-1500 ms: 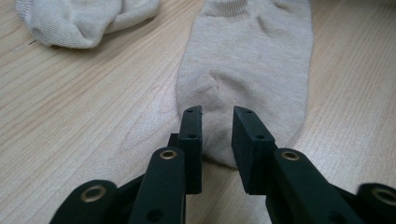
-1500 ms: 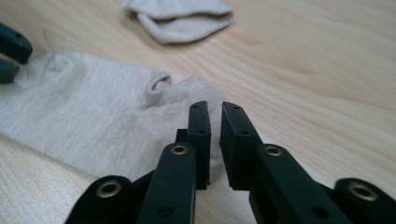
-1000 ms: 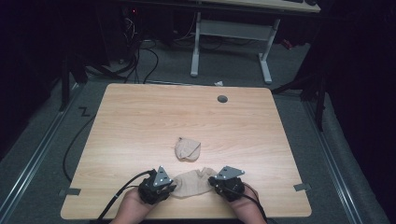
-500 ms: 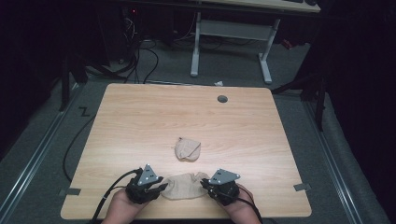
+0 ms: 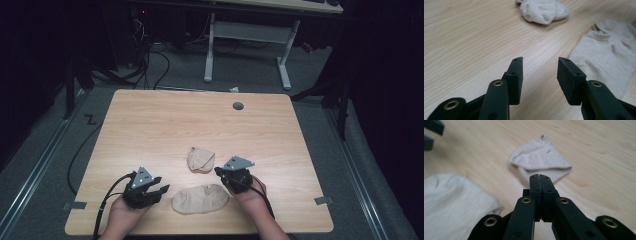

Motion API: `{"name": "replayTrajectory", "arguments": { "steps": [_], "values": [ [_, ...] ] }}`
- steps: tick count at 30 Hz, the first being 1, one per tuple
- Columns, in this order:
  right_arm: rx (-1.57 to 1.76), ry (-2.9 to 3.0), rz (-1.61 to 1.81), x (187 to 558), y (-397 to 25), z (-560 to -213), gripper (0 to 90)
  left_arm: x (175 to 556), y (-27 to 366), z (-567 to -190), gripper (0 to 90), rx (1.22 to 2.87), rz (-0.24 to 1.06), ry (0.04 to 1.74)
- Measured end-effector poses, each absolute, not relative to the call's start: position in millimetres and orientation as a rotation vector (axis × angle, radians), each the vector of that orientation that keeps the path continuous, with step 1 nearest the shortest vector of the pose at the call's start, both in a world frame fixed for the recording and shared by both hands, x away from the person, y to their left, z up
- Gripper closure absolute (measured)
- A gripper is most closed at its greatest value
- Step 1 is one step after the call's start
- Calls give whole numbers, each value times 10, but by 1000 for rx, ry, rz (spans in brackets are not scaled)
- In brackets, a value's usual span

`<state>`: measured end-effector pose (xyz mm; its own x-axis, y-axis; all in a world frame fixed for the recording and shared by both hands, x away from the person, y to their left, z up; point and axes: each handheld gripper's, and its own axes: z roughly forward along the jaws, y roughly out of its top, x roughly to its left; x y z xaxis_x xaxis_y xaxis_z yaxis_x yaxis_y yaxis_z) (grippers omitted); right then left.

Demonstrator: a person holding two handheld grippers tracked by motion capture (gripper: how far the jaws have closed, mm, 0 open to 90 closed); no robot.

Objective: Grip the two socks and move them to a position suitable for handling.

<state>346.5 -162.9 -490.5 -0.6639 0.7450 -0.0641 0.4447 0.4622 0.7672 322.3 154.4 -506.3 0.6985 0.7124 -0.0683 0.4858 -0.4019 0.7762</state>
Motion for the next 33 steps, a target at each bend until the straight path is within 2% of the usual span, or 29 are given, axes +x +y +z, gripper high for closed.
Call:
{"name": "replayTrajectory", "arguments": {
  "steps": [1,8,15,24,30,33],
  "values": [
    [1015,2327,1040,3610,-1560,-4901,898,3229,1559,-5065,556,2077,350,919],
    [1070,2361,941,3978,-1420,-5018,899,3232,1571,-5067,558,2075,353,909],
    [1122,2374,908,4143,-1449,-5118,899,3234,1588,-5064,558,2075,351,904],
    [1061,2428,851,4004,-1400,-5190,899,3232,1574,-5070,558,2080,341,899],
    [1055,2428,890,3617,-1456,-5207,896,3231,1554,-5077,558,2088,339,895],
    [1029,2393,951,3457,-1451,-5077,852,3236,1537,-5078,558,2090,342,890]
  ]
}}
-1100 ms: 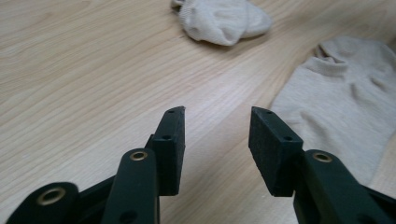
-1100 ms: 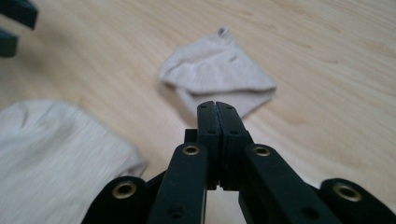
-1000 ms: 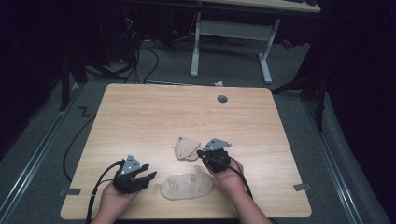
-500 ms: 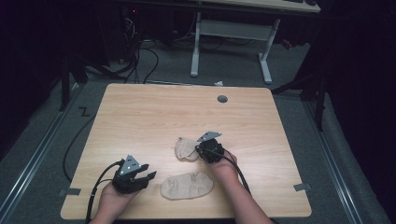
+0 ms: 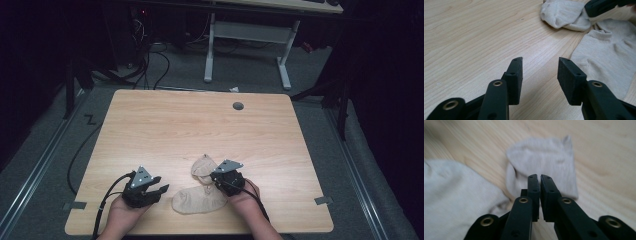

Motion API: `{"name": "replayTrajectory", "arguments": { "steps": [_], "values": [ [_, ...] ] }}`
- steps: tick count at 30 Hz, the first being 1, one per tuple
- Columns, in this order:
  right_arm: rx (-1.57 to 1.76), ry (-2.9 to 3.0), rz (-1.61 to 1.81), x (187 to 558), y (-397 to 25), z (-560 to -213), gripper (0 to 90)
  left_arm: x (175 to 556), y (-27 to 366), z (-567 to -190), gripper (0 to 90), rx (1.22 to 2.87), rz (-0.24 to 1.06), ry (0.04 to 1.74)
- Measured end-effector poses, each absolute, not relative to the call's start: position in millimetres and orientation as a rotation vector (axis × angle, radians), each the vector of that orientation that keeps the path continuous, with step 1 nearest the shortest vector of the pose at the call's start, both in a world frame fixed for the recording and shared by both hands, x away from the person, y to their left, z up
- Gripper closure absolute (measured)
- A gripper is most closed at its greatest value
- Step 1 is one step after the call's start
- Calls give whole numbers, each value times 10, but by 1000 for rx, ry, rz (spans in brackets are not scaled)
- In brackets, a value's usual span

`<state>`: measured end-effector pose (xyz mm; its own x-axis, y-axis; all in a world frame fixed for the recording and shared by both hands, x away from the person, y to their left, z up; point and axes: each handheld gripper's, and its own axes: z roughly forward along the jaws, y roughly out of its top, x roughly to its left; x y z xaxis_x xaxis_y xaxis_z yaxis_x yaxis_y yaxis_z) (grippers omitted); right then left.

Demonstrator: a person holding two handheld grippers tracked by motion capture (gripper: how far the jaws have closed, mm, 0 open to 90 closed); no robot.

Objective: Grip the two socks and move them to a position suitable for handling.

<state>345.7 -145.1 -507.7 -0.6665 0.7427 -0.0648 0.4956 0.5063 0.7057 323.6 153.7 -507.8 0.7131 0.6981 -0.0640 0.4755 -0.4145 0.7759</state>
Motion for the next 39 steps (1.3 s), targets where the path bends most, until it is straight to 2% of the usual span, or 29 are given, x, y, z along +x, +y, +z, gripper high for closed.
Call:
{"name": "replayTrajectory", "arguments": {
  "steps": [1,4,5,6,10,13,15,16,23,39],
  "values": [
    [1029,2393,951,3457,-1451,-5077,852,3240,1532,-5078,558,2090,344,891],
    [1003,2392,1004,3524,-1267,-4941,743,3253,1525,-5079,558,2085,342,896],
    [1003,2392,1004,3524,-1267,-4941,743,3254,1524,-5078,558,2085,342,897],
    [974,2419,986,3597,-1102,-4963,648,3250,1525,-5077,558,2088,341,895],
    [941,2456,913,3673,-944,-5065,593,3247,1529,-5086,558,2096,343,893],
    [932,2469,835,3732,-879,-5160,653,3251,1536,-5099,557,2101,342,894],
    [955,2452,863,3758,-907,-5148,815,3232,1554,-5089,557,2099,336,889],
    [959,2443,872,3756,-917,-5131,826,3226,1560,-5086,557,2094,338,888],
    [982,2410,944,3748,-960,-5029,833,3247,1553,-5068,554,2098,337,878],
    [992,2424,939,3786,-954,-5066,834,3240,1500,-5079,553,2111,330,863]
  ]
}}
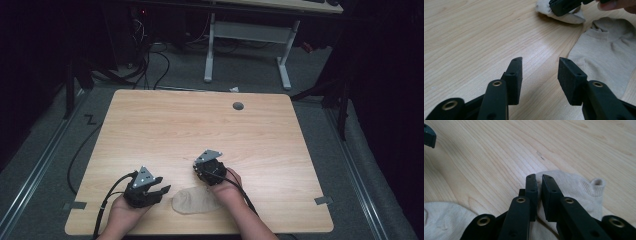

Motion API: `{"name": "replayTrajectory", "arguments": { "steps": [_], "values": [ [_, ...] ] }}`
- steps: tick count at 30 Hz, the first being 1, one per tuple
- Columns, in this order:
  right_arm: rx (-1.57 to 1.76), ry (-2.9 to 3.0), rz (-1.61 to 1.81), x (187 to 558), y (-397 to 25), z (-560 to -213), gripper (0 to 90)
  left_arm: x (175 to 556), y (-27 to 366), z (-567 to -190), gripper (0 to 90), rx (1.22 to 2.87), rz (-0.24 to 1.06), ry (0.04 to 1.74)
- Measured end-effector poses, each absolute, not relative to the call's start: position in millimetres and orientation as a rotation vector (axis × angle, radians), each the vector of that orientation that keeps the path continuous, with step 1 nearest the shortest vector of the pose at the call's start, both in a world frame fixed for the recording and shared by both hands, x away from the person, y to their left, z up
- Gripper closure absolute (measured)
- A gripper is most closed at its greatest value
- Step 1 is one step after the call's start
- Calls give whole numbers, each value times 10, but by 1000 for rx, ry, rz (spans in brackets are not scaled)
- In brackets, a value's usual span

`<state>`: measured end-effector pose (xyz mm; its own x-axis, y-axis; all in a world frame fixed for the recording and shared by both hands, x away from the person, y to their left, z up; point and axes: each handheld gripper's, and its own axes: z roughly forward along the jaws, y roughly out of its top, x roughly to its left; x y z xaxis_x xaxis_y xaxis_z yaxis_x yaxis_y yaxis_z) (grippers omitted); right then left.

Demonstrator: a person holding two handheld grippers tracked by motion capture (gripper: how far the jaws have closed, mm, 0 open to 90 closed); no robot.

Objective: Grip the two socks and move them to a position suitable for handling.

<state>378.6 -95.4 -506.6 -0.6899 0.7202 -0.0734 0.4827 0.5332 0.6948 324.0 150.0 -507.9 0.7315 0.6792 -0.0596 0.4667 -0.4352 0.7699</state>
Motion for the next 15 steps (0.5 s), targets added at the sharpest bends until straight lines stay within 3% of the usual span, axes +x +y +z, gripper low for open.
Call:
{"name": "replayTrajectory", "arguments": {
  "steps": [15],
  "values": [
    [1002,2447,943,3830,-933,-5098,798,3235,1529,-5047,552,2083,315,874]
  ]
}}
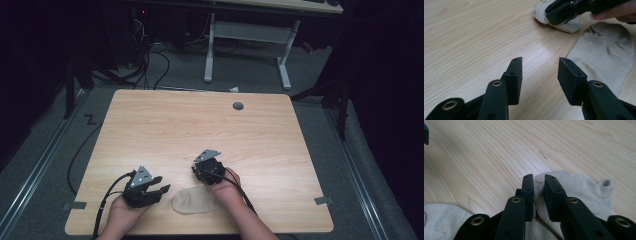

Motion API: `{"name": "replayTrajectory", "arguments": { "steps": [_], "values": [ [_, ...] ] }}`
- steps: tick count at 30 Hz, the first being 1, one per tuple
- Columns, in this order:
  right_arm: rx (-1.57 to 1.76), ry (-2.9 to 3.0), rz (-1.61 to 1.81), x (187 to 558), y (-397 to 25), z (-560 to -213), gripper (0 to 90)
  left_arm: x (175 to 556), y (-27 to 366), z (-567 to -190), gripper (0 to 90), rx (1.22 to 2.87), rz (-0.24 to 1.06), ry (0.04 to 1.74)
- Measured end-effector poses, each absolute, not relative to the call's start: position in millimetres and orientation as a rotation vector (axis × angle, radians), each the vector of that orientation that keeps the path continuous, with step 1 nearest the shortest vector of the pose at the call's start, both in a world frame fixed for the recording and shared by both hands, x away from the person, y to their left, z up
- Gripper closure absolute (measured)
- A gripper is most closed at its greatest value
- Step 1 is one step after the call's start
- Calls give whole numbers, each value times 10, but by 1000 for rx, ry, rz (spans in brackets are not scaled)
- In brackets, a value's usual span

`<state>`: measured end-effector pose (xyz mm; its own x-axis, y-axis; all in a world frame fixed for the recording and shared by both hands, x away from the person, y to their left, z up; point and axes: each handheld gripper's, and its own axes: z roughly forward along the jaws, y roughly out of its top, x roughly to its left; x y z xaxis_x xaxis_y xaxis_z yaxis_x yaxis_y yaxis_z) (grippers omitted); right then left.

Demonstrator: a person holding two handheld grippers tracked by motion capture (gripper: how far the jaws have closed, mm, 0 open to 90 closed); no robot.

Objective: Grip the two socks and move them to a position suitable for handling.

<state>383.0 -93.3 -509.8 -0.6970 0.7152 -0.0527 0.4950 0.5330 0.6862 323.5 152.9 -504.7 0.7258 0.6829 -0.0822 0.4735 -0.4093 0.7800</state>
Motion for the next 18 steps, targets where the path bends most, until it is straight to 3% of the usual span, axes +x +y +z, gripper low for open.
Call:
{"name": "replayTrajectory", "arguments": {
  "steps": [2,11,18],
  "values": [
    [991,2445,944,3825,-932,-5068,844,3229,1527,-5045,552,2085,314,872],
    [981,2396,985,3797,-975,-4912,864,3233,1520,-5044,552,2085,317,871],
    [1061,2236,1080,3797,-1365,-4694,862,3227,1517,-5040,551,2082,321,872]
  ]
}}
